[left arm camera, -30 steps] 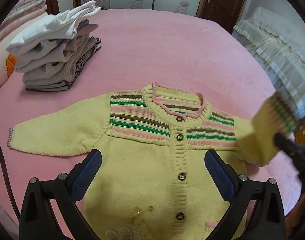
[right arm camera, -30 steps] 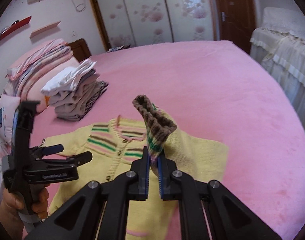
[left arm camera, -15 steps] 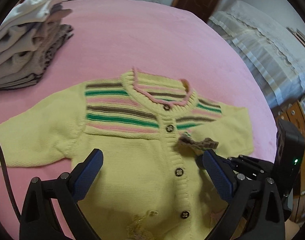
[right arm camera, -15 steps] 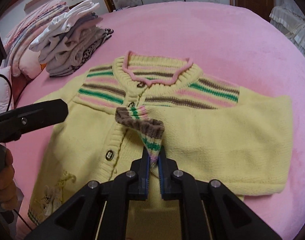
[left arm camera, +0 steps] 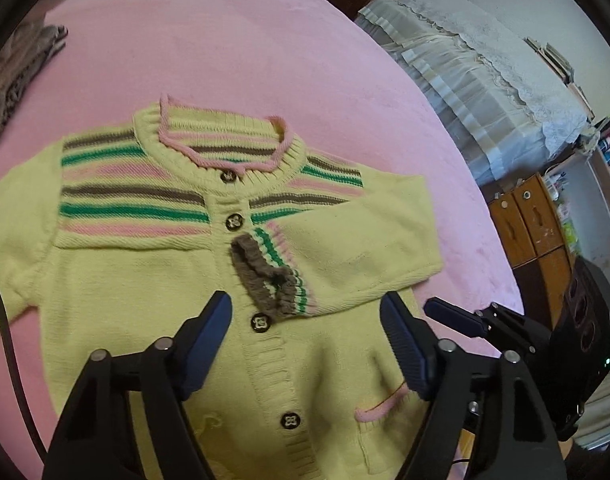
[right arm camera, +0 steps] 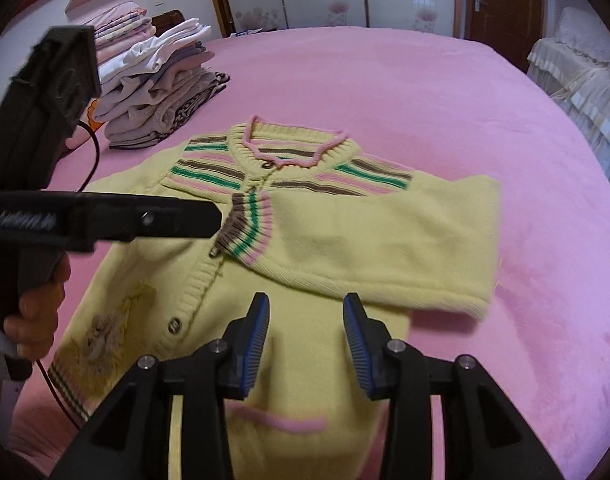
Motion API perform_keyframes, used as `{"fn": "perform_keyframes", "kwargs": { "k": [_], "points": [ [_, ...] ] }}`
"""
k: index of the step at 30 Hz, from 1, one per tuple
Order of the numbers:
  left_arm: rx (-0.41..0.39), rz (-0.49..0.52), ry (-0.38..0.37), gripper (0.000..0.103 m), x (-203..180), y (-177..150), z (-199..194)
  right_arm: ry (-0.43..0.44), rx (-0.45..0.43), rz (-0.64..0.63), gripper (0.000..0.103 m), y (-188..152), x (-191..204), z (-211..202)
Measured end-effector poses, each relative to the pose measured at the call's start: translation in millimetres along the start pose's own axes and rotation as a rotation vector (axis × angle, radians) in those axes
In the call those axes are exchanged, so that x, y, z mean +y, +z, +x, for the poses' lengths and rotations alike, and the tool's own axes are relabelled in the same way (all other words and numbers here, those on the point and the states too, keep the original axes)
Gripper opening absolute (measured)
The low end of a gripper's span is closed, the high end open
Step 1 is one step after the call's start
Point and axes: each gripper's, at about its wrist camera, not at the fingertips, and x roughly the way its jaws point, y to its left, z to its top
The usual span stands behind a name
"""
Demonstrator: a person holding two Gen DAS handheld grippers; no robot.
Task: Fold small clothes
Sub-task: 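Grasp the brown-striped cuff with the left tool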
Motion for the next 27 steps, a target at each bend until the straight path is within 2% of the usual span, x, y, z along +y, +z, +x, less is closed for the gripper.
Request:
{"fn": "perform_keyframes", "kwargs": {
  "k": [9, 23, 24, 26, 27],
  "points": [
    [0.043, -0.115, -0.087, 0.069, 5, -3, 31, -0.035, -0.020, 0.073, 0.039, -19, -21, -12],
    [0.053, -0.186, -0.060, 0.069, 0, 10, 54, -0.026, -0.052, 0.148, 0.039, -26, -41, -17],
    [0.053, -0.191, -0.061, 0.067, 0, 12, 56, -0.031, -0.048, 0.148, 0.039, -27, -42, -16],
    [0.072, -0.197, -0.049, 0.045, 0, 16, 63, -0.032, -0.042, 0.157, 0.039, -28, -45, -15],
    [0.089, -0.200, -0.021, 0.039, 0, 17, 68, -0.032, -0.043, 0.163, 0.039, -29, -46, -16]
  ]
}}
